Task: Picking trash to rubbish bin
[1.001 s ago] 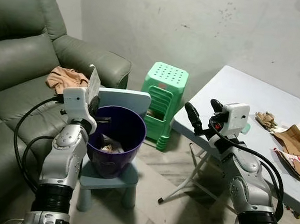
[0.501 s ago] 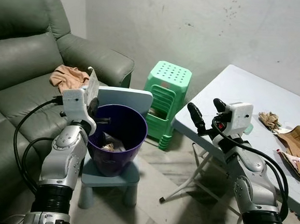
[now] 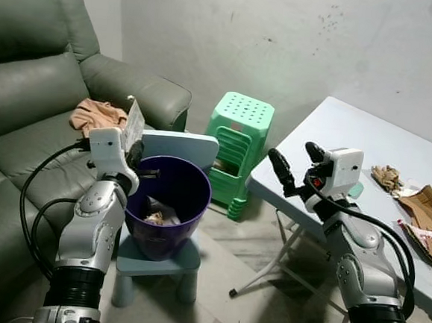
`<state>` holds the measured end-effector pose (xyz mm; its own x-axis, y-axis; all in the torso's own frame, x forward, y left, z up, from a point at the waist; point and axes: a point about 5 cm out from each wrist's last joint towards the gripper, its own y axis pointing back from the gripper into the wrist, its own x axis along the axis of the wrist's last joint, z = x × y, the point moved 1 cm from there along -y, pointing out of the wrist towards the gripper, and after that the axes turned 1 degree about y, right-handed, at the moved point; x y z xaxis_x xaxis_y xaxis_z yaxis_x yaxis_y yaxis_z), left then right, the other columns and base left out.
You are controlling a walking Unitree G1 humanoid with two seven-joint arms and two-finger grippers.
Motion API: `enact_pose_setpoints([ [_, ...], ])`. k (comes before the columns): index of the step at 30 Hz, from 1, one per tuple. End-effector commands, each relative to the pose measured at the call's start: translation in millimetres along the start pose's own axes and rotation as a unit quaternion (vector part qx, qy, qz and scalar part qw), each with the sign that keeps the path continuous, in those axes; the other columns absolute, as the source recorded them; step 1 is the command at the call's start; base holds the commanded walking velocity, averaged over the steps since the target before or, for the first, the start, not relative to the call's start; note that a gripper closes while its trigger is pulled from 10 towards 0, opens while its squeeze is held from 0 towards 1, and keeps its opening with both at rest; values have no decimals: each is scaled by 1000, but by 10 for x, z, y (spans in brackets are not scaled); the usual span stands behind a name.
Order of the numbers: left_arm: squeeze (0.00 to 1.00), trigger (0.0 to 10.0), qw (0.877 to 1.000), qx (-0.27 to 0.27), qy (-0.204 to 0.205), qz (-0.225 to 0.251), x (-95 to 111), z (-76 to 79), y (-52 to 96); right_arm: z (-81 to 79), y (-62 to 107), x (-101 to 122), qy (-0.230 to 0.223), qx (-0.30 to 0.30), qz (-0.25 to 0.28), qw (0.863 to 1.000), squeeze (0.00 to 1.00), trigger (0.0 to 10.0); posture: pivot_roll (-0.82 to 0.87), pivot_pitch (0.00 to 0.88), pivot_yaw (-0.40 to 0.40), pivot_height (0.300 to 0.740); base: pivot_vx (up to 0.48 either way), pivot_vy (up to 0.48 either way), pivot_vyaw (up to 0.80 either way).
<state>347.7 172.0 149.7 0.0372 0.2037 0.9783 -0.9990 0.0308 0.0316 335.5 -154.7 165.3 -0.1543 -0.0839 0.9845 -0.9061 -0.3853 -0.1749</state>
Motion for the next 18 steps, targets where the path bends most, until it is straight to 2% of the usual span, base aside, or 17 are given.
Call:
enact_pose_setpoints([
  [1,0,10000,1000,-16,5,6,46,95,-22,83,23,53,6,-11,5,1000,0,10000,81,0,-122,740,349,0,0],
  [10,0,10000,1000,-12,2,3,52,91,-28,74,26,47,5,-8,6,1000,0,10000,82,0,-121,740,348,0,0],
  [18,0,10000,1000,-11,-5,11,60,119,-25,56,22,51,15,2,4,1000,0,10000,86,0,-121,740,0,0,0],
])
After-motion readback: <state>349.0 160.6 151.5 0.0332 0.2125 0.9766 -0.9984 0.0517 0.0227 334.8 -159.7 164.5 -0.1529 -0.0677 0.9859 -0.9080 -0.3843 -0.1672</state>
